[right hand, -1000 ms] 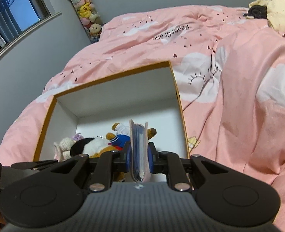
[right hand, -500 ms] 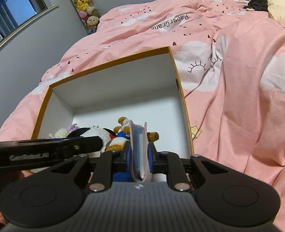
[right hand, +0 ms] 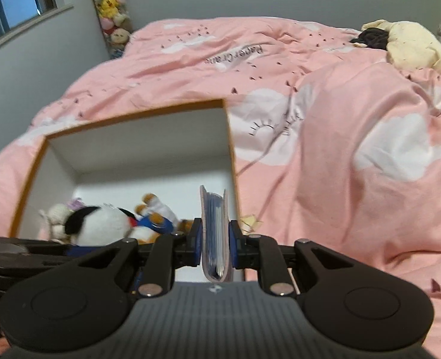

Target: Organize objects

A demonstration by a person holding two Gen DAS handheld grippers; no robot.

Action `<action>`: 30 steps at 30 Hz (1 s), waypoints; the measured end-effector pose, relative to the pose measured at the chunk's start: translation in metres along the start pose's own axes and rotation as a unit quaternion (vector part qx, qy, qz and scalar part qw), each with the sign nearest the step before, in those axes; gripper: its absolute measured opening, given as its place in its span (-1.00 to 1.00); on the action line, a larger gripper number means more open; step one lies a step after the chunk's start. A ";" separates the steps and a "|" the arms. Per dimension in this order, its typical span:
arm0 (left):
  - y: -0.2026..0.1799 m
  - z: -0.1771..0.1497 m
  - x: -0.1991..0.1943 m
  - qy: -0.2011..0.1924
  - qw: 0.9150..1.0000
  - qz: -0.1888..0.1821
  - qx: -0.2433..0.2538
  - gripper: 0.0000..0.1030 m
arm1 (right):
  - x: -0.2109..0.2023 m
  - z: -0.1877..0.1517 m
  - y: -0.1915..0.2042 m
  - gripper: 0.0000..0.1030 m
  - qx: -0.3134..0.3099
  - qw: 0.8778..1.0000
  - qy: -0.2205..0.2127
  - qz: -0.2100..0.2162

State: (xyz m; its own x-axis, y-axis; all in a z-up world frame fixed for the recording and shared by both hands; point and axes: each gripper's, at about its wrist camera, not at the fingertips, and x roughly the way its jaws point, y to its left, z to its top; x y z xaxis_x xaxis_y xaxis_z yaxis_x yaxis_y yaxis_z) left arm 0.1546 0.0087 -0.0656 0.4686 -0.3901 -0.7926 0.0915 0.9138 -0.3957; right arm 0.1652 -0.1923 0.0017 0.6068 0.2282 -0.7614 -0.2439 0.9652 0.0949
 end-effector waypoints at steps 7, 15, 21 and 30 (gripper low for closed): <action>0.005 -0.002 -0.002 -0.006 1.000 -0.005 -0.018 -0.07 | 0.016 -0.009 0.012 -0.64 -0.044 0.998 0.015 -0.036; -0.008 -0.003 -0.025 -0.031 0.999 0.014 0.006 -0.07 | 0.019 -0.012 0.013 -0.62 -0.051 0.998 0.019 -0.043; -0.019 -0.007 -0.044 -0.046 0.999 0.009 0.018 -0.07 | 0.004 -0.013 0.016 -0.46 -0.058 0.998 0.005 -0.035; -0.030 -0.023 -0.075 -0.053 0.998 -0.025 0.025 -0.07 | -0.047 -0.020 0.013 -0.20 -0.051 0.997 -0.056 0.006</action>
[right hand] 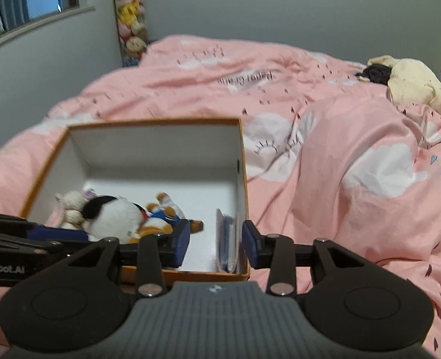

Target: Organize objects

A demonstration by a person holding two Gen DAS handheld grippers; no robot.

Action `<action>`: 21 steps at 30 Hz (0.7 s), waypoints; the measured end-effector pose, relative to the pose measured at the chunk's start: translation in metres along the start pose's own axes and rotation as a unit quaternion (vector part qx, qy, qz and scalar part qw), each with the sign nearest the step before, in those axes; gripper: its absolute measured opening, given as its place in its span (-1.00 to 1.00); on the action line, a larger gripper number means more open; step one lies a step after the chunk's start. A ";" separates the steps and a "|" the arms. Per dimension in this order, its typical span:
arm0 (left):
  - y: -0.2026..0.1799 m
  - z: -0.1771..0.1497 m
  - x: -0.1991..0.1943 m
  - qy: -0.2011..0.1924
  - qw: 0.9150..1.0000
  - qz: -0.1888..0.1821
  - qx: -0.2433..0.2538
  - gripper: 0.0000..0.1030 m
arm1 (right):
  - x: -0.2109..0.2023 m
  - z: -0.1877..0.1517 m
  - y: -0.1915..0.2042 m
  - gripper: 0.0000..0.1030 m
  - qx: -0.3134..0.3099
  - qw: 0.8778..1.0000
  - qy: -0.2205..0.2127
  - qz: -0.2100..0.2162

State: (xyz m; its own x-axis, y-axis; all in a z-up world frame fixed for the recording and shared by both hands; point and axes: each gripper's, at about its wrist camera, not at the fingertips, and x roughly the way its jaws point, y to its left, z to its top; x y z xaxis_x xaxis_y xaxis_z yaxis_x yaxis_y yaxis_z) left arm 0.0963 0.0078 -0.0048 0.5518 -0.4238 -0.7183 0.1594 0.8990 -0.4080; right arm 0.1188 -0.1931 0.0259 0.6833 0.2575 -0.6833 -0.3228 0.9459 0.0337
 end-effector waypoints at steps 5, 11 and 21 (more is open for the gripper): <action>0.002 -0.013 -0.011 0.008 1.000 -0.007 -0.016 -0.07 | -0.022 -0.016 -0.004 -0.19 0.013 1.000 -0.010 0.026; 0.009 -0.042 0.005 0.054 0.995 -0.033 -0.081 -0.07 | -0.016 -0.051 -0.016 -0.20 0.043 0.998 0.039 0.029; -0.005 -0.072 0.046 0.157 0.982 -0.025 -0.106 0.06 | 0.011 -0.099 -0.039 -0.20 0.106 0.987 0.117 0.028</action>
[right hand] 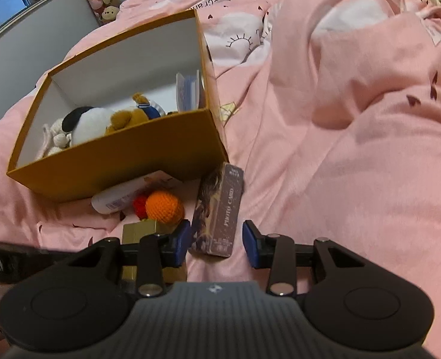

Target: Organize objects

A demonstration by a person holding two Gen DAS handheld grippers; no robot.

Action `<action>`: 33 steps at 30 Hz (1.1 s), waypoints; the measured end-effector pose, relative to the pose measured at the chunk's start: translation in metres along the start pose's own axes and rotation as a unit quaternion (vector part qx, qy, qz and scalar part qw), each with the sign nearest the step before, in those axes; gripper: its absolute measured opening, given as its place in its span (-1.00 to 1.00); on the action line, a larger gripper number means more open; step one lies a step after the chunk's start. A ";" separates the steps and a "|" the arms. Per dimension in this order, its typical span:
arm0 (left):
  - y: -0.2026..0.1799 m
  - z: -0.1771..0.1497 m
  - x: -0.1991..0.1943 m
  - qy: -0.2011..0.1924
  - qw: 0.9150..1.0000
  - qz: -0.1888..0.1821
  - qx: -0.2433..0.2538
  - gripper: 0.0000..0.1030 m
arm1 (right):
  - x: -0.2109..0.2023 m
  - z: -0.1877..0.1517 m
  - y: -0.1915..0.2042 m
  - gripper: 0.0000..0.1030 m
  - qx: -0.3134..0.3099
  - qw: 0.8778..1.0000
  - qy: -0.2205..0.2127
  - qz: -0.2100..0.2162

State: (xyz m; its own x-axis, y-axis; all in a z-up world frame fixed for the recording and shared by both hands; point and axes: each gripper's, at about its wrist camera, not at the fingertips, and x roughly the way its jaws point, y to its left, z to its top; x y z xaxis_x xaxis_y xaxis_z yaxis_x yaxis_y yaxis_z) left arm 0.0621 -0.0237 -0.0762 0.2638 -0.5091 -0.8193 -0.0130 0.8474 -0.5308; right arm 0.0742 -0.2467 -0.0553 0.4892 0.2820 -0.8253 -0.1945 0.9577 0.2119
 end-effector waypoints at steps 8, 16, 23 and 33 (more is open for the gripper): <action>0.001 -0.017 0.033 0.070 0.997 0.005 -0.030 0.08 | 0.004 -0.001 0.000 -0.20 -0.009 1.000 0.002 0.010; -0.017 -0.022 0.033 0.069 0.997 0.013 0.025 -0.14 | 0.004 -0.001 -0.004 -0.21 -0.001 1.000 0.004 0.018; -0.036 -0.022 -0.008 0.017 0.997 -0.002 0.080 -0.20 | 0.014 0.016 -0.009 -0.29 0.007 1.000 0.009 0.014; -0.031 0.005 -0.066 -0.104 0.993 0.000 0.063 -0.22 | 0.048 0.034 -0.024 -0.35 0.048 0.997 0.055 0.034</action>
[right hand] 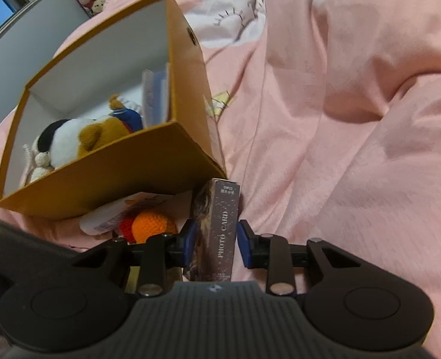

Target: Organize objects

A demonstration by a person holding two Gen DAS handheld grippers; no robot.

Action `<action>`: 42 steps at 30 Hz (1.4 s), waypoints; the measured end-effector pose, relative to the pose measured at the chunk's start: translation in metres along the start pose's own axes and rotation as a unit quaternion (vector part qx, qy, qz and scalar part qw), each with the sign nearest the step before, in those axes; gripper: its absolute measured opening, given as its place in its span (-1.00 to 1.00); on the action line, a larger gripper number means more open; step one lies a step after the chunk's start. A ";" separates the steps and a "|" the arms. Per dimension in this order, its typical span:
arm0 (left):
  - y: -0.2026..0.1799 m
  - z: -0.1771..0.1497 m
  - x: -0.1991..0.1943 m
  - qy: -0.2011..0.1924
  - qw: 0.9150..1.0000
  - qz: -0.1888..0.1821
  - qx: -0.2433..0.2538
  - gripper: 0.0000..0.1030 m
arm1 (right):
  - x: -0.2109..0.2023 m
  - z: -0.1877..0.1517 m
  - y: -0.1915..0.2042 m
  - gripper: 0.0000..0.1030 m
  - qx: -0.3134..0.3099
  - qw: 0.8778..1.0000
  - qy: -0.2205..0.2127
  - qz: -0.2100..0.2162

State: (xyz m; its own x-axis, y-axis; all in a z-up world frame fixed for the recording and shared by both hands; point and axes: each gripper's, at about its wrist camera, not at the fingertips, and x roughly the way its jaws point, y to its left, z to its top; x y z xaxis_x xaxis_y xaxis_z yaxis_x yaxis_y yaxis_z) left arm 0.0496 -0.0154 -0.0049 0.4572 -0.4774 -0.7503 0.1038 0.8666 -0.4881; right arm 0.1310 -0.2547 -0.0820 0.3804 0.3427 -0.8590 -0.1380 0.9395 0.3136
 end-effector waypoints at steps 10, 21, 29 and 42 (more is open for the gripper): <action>0.004 0.017 0.003 -0.019 1.000 0.005 -0.003 -0.21 | 0.018 0.006 -0.001 -0.44 -0.001 1.000 0.021 0.016; 0.009 0.034 -0.008 -0.055 0.998 -0.026 -0.024 -0.21 | -0.054 -0.003 0.028 -0.53 -0.067 0.996 -0.056 0.019; 0.002 0.061 -0.014 -0.100 0.994 -0.038 -0.024 -0.21 | -0.122 0.015 0.038 -0.53 -0.061 0.985 -0.144 0.070; -0.004 0.088 0.066 -0.087 0.996 0.032 -0.007 -0.22 | -0.100 0.062 0.055 -0.53 -0.093 0.974 -0.206 0.010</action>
State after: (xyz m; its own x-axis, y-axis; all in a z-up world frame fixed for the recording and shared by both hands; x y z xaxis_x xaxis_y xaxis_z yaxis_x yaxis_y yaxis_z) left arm 0.1569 -0.0377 -0.0127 0.6084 -0.3883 -0.6922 0.0573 0.8914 -0.4496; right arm 0.1422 -0.2373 0.0462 0.7052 0.3668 -0.6068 -0.2973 0.9299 0.2166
